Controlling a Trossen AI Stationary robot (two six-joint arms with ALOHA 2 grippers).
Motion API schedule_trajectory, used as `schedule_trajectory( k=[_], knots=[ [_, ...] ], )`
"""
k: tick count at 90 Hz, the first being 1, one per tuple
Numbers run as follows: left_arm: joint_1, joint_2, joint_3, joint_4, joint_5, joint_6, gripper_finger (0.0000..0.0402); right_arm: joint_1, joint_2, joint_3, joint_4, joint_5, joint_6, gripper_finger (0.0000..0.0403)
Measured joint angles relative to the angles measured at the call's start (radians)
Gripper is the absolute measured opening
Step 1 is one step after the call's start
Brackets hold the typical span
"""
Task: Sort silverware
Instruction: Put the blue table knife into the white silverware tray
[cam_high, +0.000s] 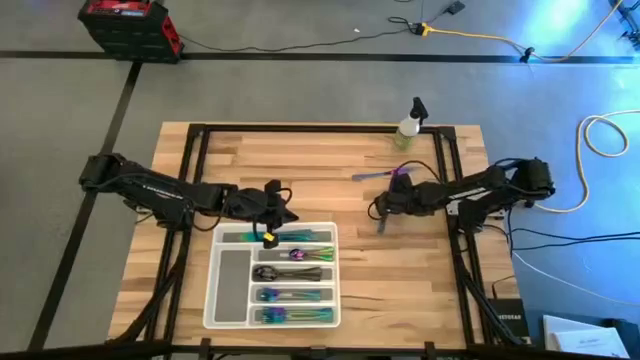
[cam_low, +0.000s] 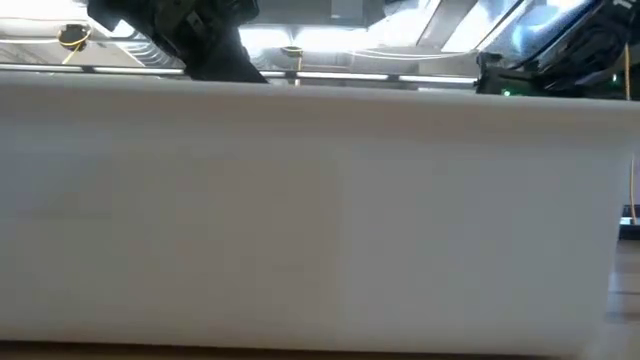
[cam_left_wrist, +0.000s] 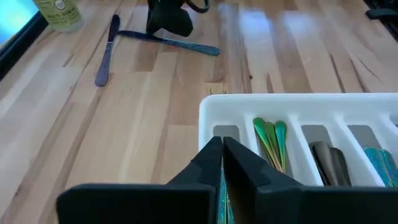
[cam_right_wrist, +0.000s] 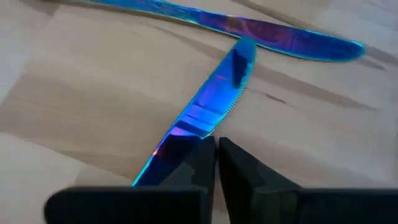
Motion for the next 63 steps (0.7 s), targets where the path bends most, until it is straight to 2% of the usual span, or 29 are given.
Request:
schedule_trajectory(
  k=[12, 19, 24, 35, 46, 58, 63],
  knots=[
    [-0.002, 0.0, 0.0, 0.0, 0.0, -0.001, 0.0, -0.006, 0.034, -0.002, 0.187, -0.044, -0.124, 0.0001],
    [-0.002, 0.0, 0.0, 0.0, 0.0, -0.001, 0.0, 0.005, 0.038, -0.001, 0.339, -0.131, -0.207, 0.0002],
    [-0.002, 0.0, 0.0, 0.001, 0.0, -0.001, 0.0, 0.009, 0.034, 0.003, 0.4, -0.147, -0.244, 0.0002],
    [-0.004, 0.0, 0.0, -0.001, 0.0, -0.003, 0.0, 0.001, 0.033, 0.003, 0.41, -0.093, -0.244, 0.0001],
    [-0.005, 0.0, 0.0, -0.011, 0.0, -0.001, 0.0, 0.011, 0.033, 0.012, 0.41, -0.088, -0.272, 0.0],
    [-0.002, 0.0, 0.0, -0.016, 0.0, 0.004, 0.0, 0.095, 0.031, 0.016, 0.485, -0.081, -0.383, 0.0],
    [0.0, 0.0, 0.0, -0.015, 0.0, 0.012, 0.0, 0.156, 0.027, 0.017, 0.519, -0.042, -0.397, 0.0]
  ],
)
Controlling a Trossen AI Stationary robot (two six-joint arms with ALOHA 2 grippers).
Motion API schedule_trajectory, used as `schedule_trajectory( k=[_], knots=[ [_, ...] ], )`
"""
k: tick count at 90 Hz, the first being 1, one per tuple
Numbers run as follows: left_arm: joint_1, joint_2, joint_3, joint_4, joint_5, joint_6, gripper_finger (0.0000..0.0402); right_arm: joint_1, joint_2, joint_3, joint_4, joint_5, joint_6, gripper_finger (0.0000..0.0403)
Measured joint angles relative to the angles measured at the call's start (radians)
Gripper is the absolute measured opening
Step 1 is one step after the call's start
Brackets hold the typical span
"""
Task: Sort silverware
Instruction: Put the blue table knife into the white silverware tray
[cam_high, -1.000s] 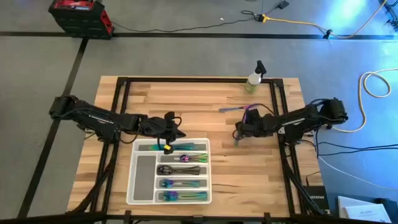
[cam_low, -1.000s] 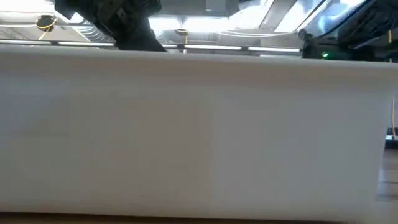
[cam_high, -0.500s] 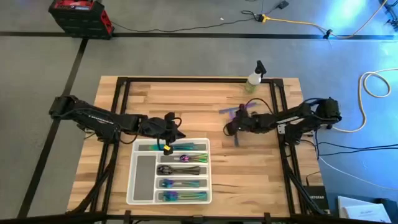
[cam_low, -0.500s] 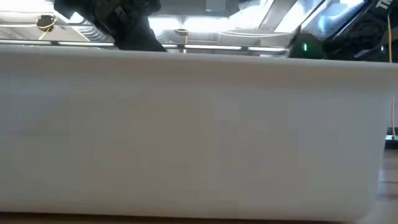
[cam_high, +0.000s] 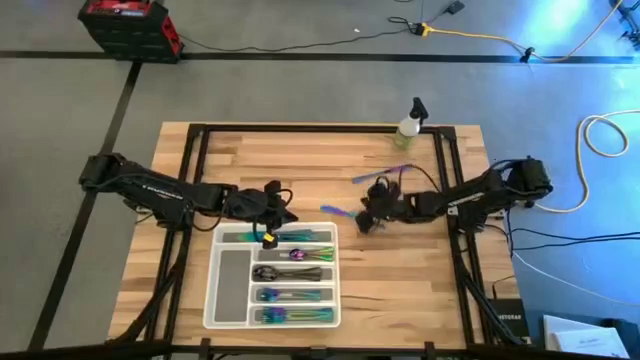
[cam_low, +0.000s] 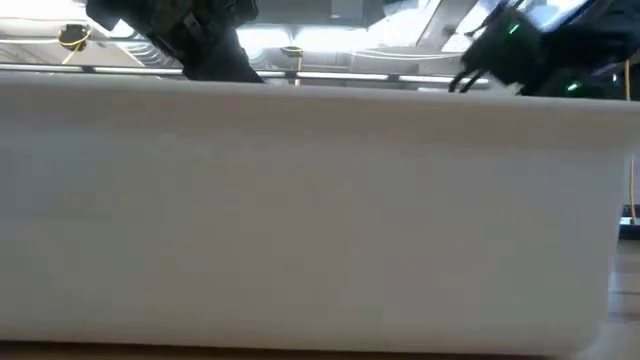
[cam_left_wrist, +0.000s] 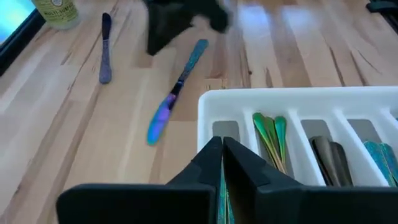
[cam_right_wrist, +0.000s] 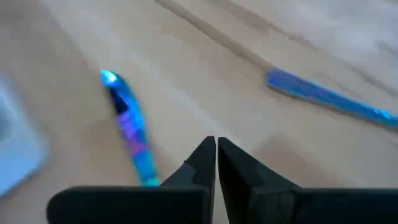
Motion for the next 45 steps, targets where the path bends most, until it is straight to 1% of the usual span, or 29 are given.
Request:
schedule_trajectory(
  k=[4, 11, 13, 18, 21, 24, 26, 28, 37, 45],
  knots=[
    [0.002, 0.0, 0.0, 0.003, 0.025, 0.017, 0.0, 0.061, 0.0, 0.0, 0.013, 0.061, -0.002, 0.0],
    [0.029, 0.013, 0.0, 0.009, 0.194, 0.083, 0.0, 0.181, 0.0, -0.012, 0.012, 0.214, 0.024, 0.0],
    [0.039, 0.018, 0.0, 0.014, 0.219, 0.099, 0.0, 0.216, 0.0, -0.018, 0.014, 0.261, 0.042, 0.0],
    [0.071, 0.035, 0.0, 0.051, 0.204, 0.111, 0.0, 0.292, 0.0, -0.034, 0.02, 0.362, 0.091, 0.0],
    [0.101, 0.046, 0.001, 0.083, 0.185, 0.115, 0.0, 0.329, 0.0, -0.043, 0.021, 0.4, 0.116, 0.0],
    [0.139, 0.06, 0.002, 0.107, 0.19, 0.129, 0.0, 0.358, 0.0, -0.051, 0.018, 0.42, 0.135, 0.0],
    [0.166, 0.071, 0.002, 0.12, 0.215, 0.143, 0.0, 0.374, 0.0, -0.055, 0.019, 0.426, 0.149, 0.0],
    [0.196, 0.085, 0.002, 0.133, 0.252, 0.16, 0.0, 0.387, 0.0, -0.059, 0.02, 0.426, 0.162, 0.0],
    [0.318, 0.164, 0.001, 0.22, 0.486, 0.239, 0.0, 0.427, 0.0, -0.067, 0.02, 0.406, 0.216, 0.0],
    [0.412, 0.263, 0.021, 0.327, 0.614, 0.238, 0.0, 0.447, 0.0, -0.068, 0.021, 0.405, 0.253, 0.0002]
  ],
)
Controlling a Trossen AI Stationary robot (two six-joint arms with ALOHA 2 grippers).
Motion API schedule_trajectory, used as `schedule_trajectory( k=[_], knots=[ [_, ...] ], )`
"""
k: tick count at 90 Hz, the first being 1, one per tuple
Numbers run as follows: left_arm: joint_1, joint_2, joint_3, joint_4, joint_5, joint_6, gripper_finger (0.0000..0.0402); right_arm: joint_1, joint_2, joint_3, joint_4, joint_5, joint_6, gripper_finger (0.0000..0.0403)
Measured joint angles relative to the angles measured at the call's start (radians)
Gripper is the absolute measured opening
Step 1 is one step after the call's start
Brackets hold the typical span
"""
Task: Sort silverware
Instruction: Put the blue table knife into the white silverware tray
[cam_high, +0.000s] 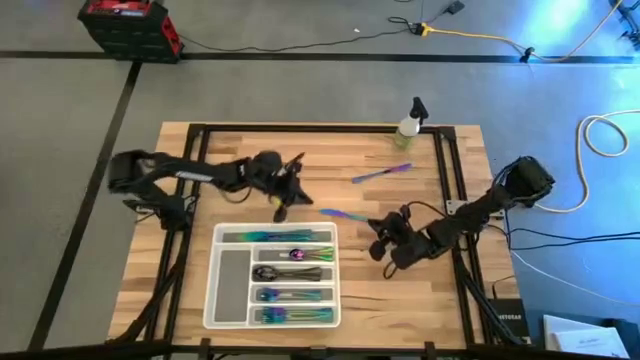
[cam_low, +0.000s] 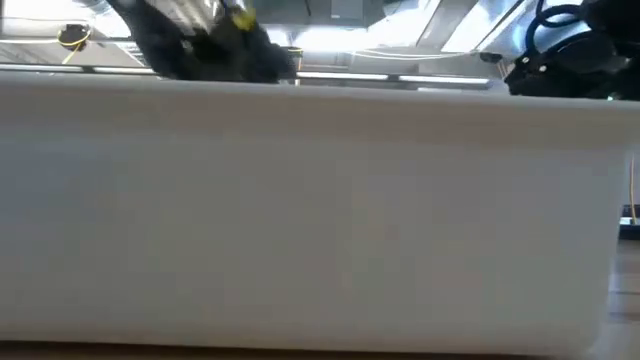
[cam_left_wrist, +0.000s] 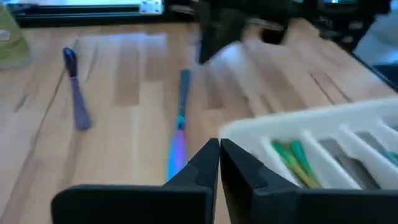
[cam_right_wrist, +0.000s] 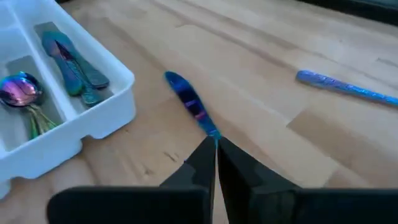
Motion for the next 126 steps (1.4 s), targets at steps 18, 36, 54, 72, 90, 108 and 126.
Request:
schedule_trajectory(
  k=[18, 36, 54, 72, 90, 108, 126],
  knots=[
    [0.038, 0.265, 0.175, -0.054, 0.062, 0.022, 0.0, -0.004, 0.0, 0.0, -0.001, -0.023, 0.013, 0.0016],
    [-0.01, 0.443, 0.359, -0.173, 0.059, 0.04, 0.0, -0.004, 0.0, 0.0, -0.005, -0.039, 0.027, 0.0021],
    [-0.059, 0.51, 0.439, -0.249, -0.043, 0.078, 0.0, -0.004, 0.0, 0.0, -0.007, -0.065, 0.028, 0.0021],
    [-0.061, 0.531, 0.45, -0.29, -0.09, 0.09, 0.0, -0.003, 0.0, 0.0, -0.031, -0.164, 0.001, 0.0021],
    [-0.053, 0.538, 0.448, -0.332, -0.091, 0.107, 0.0, -0.003, 0.0, -0.002, -0.117, -0.131, 0.002, 0.0021],
    [-0.052, 0.539, 0.441, -0.345, -0.096, 0.116, 0.0, -0.003, 0.0, -0.09, -0.062, -0.072, 0.0, 0.0031],
    [-0.053, 0.541, 0.44, -0.344, -0.097, 0.115, 0.0, -0.003, 0.0, -0.25, 0.231, -0.073, -0.038, 0.0116]
  ],
)
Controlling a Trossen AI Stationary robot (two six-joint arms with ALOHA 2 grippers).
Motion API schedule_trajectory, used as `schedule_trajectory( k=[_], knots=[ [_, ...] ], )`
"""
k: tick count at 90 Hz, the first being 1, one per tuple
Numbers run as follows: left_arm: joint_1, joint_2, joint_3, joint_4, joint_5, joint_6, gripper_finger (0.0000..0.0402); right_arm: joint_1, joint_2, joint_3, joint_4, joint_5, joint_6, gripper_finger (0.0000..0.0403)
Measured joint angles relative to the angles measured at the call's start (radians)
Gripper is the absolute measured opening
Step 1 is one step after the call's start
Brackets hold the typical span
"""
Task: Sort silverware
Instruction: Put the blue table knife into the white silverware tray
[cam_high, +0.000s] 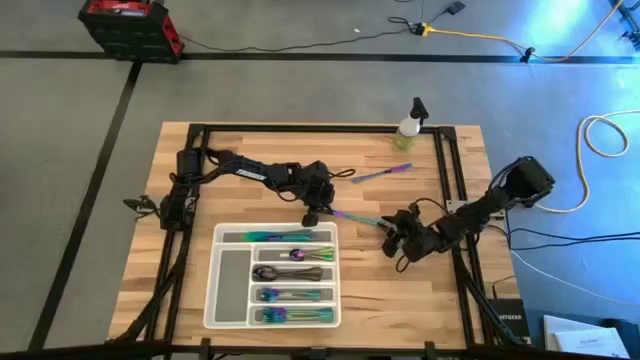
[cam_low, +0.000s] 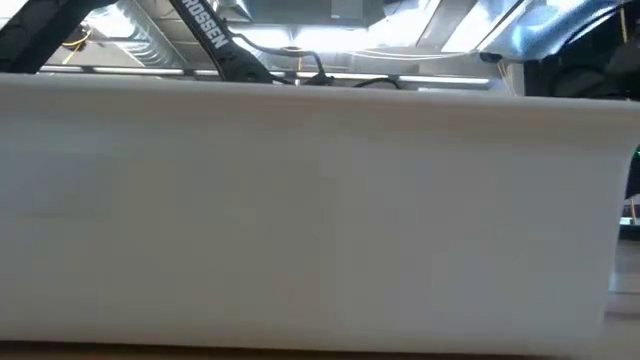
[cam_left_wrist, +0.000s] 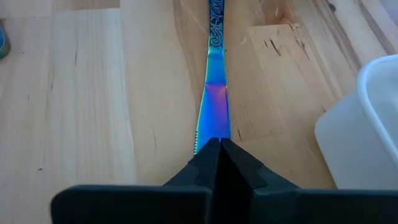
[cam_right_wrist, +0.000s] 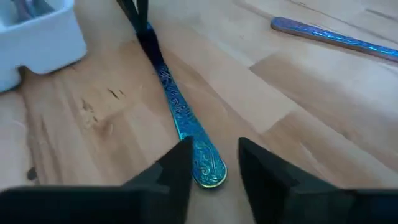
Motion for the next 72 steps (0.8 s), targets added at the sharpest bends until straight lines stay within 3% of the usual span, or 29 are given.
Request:
schedule_trajectory(
  k=[18, 31, 51, 72],
  knots=[
    [0.006, 0.001, 0.0, -0.002, -0.001, 0.007, 0.0, -0.001, 0.0, -0.119, 0.247, -0.049, -0.152, 0.0234],
    [0.006, 0.001, -0.002, 0.004, 0.002, 0.006, 0.0, -0.001, 0.0, -0.147, 0.286, -0.072, -0.26, 0.0281],
    [0.002, 0.001, -0.002, 0.009, 0.005, 0.008, 0.0, -0.029, 0.0, -0.147, 0.293, -0.076, -0.438, 0.0287],
    [0.002, 0.001, -0.003, 0.011, 0.005, 0.006, 0.0, -0.077, 0.0, -0.147, 0.445, -0.146, -0.566, 0.0252]
  ],
)
